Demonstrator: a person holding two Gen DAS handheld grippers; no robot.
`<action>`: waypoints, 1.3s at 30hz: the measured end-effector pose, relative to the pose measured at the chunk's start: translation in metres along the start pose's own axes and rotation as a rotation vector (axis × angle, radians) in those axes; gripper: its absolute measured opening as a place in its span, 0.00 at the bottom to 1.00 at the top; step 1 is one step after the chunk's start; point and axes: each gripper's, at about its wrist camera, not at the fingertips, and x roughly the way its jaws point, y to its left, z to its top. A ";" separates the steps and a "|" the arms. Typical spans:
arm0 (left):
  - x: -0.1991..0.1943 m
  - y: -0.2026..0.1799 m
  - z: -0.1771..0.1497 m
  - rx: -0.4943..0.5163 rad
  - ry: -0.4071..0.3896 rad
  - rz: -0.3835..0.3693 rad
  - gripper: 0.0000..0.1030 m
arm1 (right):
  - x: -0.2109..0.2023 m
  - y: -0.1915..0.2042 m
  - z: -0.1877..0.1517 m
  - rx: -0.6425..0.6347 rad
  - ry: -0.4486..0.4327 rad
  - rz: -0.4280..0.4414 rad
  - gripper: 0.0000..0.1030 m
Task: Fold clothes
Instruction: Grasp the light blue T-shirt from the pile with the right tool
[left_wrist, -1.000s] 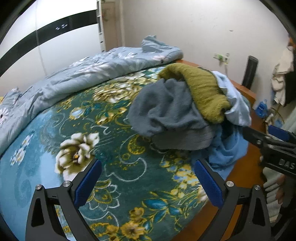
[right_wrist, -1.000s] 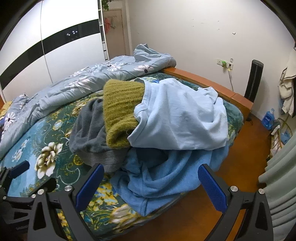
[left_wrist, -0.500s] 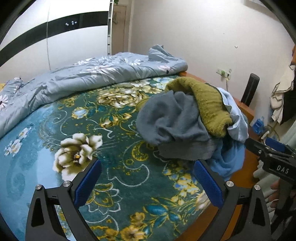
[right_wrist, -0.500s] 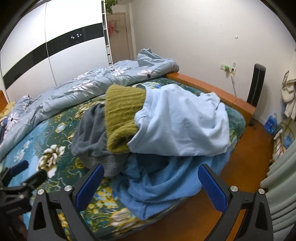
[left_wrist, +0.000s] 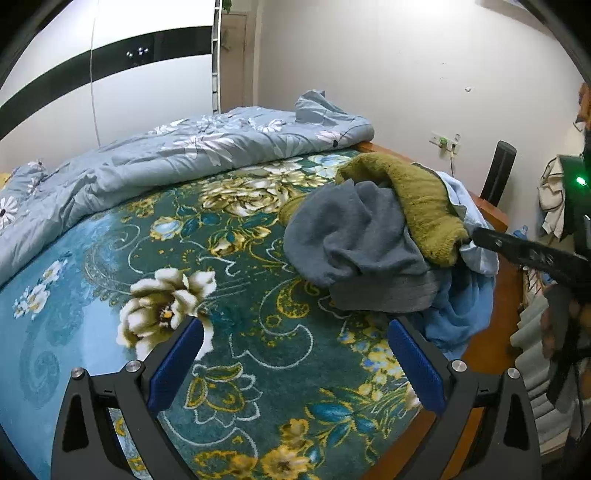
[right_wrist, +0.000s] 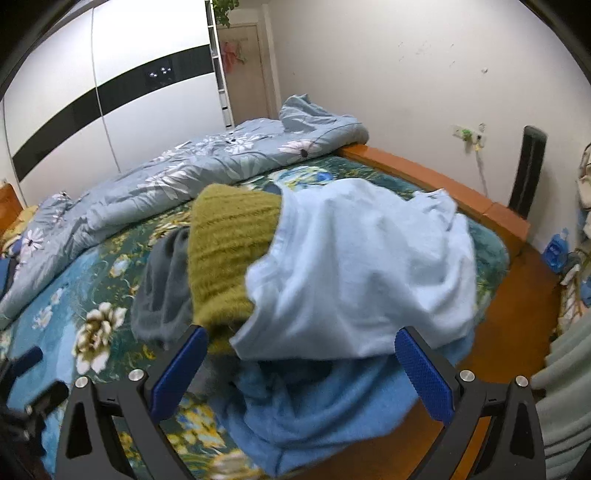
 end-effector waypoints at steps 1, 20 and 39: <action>-0.001 0.001 0.000 0.007 -0.003 0.008 0.97 | 0.003 0.001 0.002 0.003 -0.001 -0.008 0.94; 0.001 0.022 -0.010 -0.020 0.032 0.020 0.97 | 0.016 -0.001 0.021 0.022 0.040 -0.049 0.08; -0.018 0.074 -0.025 -0.126 0.040 0.060 0.97 | -0.079 -0.006 0.173 -0.023 -0.191 -0.145 0.07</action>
